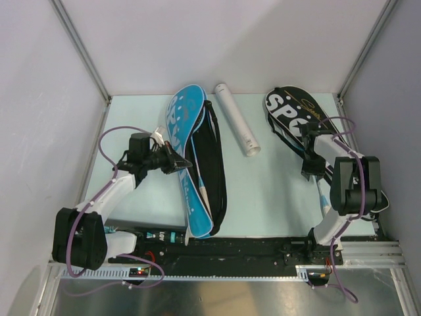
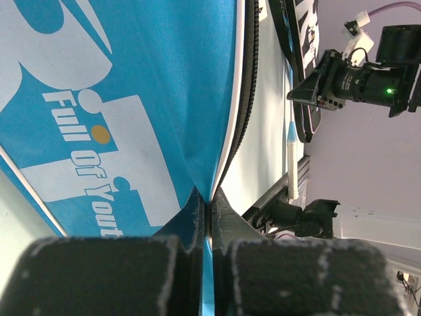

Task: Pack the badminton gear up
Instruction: Adjust the racket bag at the center of the board, then adjust the racket at the center of the board.

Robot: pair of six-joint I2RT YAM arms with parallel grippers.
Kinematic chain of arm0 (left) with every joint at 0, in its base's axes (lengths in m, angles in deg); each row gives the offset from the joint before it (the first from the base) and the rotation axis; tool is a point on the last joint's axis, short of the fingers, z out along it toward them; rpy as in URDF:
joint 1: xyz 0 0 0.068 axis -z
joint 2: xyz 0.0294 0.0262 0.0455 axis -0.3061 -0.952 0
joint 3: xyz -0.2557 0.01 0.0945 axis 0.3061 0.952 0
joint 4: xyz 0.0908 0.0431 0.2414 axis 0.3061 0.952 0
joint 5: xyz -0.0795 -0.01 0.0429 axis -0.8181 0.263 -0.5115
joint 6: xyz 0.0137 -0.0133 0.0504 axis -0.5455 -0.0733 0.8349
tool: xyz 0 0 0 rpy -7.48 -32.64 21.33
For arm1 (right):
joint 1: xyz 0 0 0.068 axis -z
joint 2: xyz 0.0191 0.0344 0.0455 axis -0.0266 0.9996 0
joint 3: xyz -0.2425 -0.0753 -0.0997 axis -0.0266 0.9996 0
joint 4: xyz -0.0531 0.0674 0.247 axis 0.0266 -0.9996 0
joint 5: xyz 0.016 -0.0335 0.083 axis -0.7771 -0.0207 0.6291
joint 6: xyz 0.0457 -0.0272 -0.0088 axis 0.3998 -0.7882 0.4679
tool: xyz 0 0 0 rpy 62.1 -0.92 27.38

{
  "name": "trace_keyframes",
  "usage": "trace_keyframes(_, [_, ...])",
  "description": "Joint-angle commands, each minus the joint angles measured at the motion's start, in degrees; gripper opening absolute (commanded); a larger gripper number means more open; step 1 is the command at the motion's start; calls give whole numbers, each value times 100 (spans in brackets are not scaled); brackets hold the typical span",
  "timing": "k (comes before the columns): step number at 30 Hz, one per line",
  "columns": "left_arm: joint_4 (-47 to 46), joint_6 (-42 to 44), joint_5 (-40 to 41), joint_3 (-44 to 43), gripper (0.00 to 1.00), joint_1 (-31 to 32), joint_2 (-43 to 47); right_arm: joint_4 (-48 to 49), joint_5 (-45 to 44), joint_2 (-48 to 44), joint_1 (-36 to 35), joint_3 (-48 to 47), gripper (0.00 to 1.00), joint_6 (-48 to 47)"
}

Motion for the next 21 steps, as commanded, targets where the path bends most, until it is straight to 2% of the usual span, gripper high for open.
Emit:
trace_keyframes(1, [-335, -59, -272, 8, 0, -52, 219, 187, 317, 274, 240, -2, 40, -13])
trace_keyframes(8, [-340, -46, -261, 3, 0, -82, 211, 272, 445, 474, 399, 16, 41, -274])
trace_keyframes(16, [-339, -46, -254, -5, 0, -87, 200, 307, 569, -286, 443, -74, 42, -542])
trace_keyframes(21, [-334, -38, -246, -3, 0, -94, 212, 377, 630, -356, 554, -79, 43, -767])
